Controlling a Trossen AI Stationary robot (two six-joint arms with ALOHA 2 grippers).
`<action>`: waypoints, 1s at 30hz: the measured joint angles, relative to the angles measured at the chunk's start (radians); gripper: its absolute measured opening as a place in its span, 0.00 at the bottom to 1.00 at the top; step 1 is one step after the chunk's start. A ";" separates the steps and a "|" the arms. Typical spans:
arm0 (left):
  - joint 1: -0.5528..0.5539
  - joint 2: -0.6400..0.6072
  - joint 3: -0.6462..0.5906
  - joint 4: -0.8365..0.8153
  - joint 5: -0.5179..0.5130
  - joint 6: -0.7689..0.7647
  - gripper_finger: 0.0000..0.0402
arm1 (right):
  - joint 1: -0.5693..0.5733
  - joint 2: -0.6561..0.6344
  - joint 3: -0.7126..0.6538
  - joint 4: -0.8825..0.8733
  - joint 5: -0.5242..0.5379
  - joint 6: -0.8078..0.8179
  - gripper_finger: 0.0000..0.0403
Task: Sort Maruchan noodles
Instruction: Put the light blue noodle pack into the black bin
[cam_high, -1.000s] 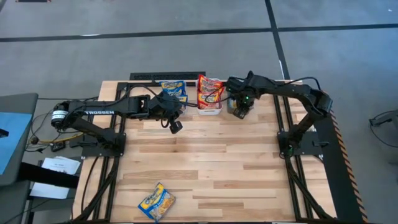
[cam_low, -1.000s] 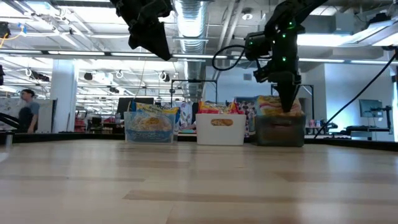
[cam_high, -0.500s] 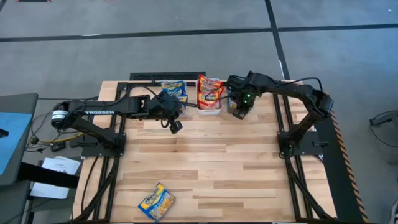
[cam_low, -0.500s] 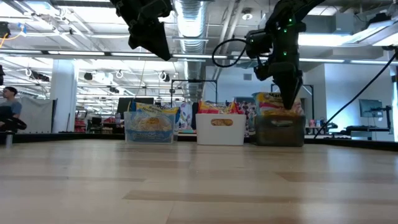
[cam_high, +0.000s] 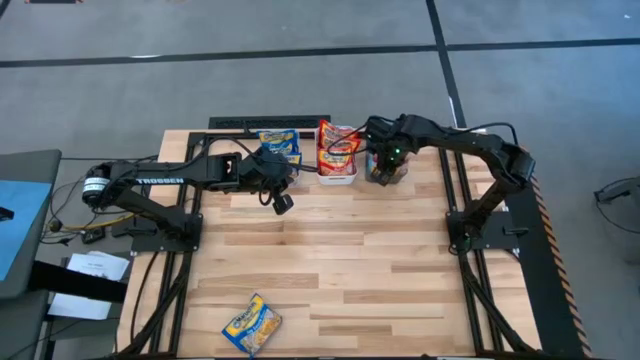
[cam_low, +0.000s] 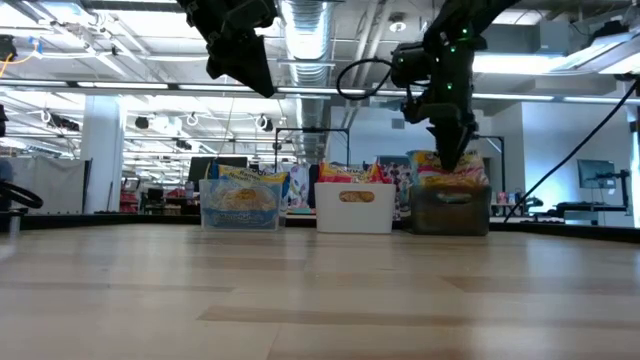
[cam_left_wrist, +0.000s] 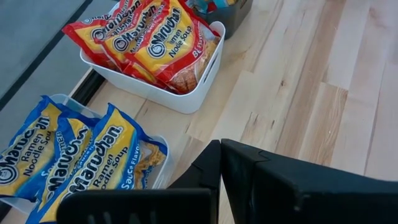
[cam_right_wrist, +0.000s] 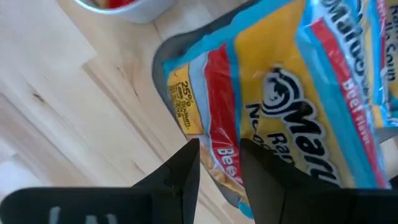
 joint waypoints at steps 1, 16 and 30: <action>0.000 0.000 0.000 0.000 0.000 0.000 0.00 | -0.005 0.001 -0.007 0.003 0.000 0.000 0.34; 0.000 0.000 0.000 0.001 -0.001 0.009 0.00 | -0.010 0.000 -0.072 0.090 -0.072 0.050 0.34; 0.000 0.000 0.000 0.000 0.000 0.003 0.00 | 0.005 -0.009 0.014 -0.003 -0.075 0.068 0.34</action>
